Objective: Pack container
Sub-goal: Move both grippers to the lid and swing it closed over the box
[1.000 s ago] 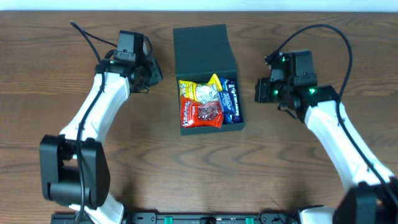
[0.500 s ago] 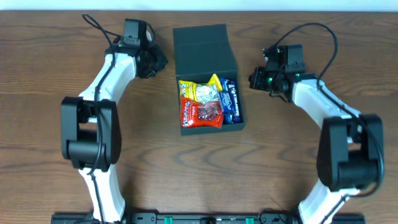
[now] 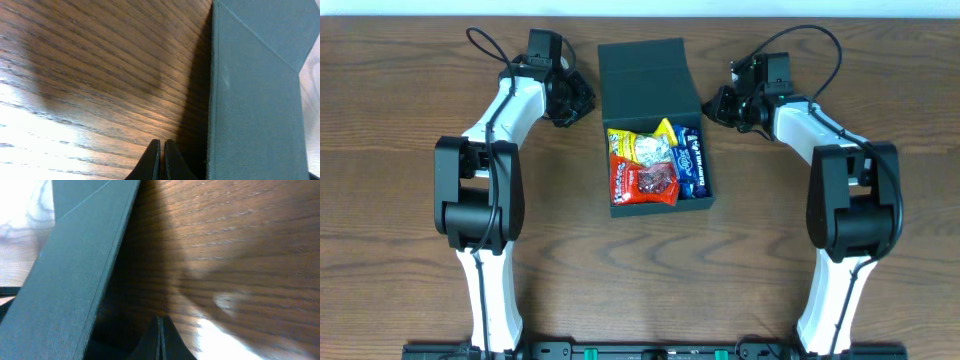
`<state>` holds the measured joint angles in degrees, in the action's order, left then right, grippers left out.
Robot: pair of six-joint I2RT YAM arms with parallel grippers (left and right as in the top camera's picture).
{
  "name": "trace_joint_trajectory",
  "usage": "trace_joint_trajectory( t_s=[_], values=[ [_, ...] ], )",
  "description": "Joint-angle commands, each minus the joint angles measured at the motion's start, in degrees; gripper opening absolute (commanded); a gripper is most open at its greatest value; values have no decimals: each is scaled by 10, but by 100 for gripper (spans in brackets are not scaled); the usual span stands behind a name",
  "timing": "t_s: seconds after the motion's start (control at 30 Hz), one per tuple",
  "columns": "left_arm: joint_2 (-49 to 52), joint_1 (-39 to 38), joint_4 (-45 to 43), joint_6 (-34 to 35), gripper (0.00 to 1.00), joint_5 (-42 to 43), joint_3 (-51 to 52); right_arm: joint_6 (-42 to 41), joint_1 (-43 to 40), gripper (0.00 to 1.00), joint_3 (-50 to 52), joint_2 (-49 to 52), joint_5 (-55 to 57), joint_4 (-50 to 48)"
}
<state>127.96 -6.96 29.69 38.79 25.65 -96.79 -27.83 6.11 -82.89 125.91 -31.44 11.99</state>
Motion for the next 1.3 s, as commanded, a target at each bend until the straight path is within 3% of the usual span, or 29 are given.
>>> trace_joint_trajectory(
  t_s=[0.0,0.3,0.73,0.93,1.27],
  values=[
    [12,3,-1,21,6,15,-14,-24,-4,1,-12,7,-34,-17],
    [12,1,-1,65,6,23,-14,-45,-3,1,-12,8,-38,-40],
    [12,-23,-12,74,6,51,-14,-59,16,1,-12,8,-76,-63],
    [8,-16,-15,-3,6,73,-14,-16,10,2,-12,7,-180,-125],
    [-63,-7,-23,-85,6,72,-16,-14,-1,1,-12,7,-295,-231]
  ],
)
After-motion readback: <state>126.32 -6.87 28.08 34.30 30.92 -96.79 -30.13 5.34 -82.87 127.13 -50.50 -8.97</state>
